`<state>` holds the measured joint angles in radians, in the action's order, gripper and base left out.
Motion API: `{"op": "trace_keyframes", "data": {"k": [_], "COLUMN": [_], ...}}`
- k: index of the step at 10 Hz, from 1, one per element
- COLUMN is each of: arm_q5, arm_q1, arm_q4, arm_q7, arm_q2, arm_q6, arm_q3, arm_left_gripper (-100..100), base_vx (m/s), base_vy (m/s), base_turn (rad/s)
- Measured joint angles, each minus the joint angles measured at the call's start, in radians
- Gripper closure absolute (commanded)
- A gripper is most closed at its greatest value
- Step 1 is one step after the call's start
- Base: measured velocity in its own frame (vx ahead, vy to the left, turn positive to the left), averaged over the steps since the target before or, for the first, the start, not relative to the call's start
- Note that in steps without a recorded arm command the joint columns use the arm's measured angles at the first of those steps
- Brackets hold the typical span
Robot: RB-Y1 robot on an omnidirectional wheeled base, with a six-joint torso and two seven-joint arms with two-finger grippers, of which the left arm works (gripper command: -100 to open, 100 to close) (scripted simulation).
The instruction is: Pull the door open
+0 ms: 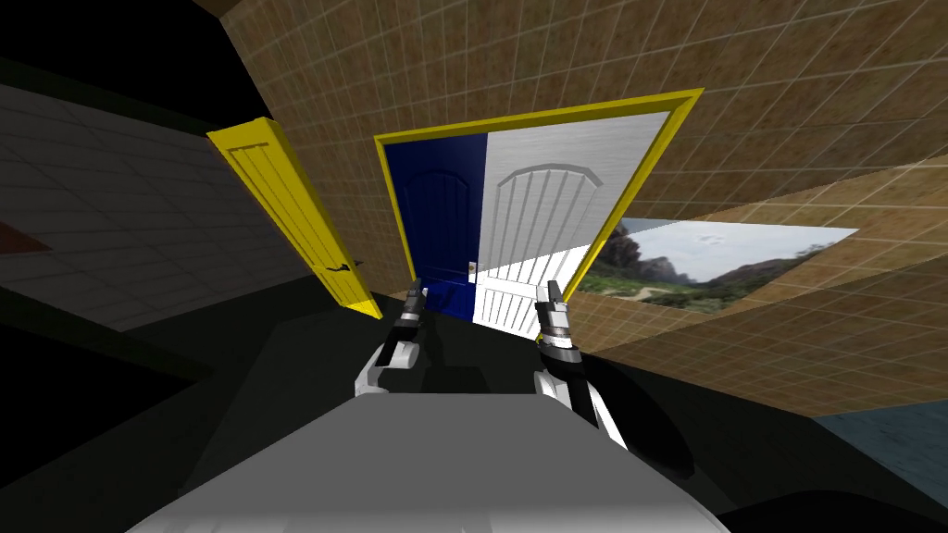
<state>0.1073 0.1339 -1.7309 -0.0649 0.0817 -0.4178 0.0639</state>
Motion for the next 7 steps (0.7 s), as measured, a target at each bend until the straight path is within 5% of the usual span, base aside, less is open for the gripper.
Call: {"op": "trace_keyframes", "data": {"k": [7], "arm_q5": [0.017], "arm_q1": [-0.091], "arm_q4": [0.174], "arm_q7": [0.018], "arm_q2": [0.021], "arm_q6": [0.019], "arm_q3": [0.007], "arm_left_gripper": [-100], "base_vx": [0.075], "base_vy": [-0.018], "base_turn": [-0.051]}}
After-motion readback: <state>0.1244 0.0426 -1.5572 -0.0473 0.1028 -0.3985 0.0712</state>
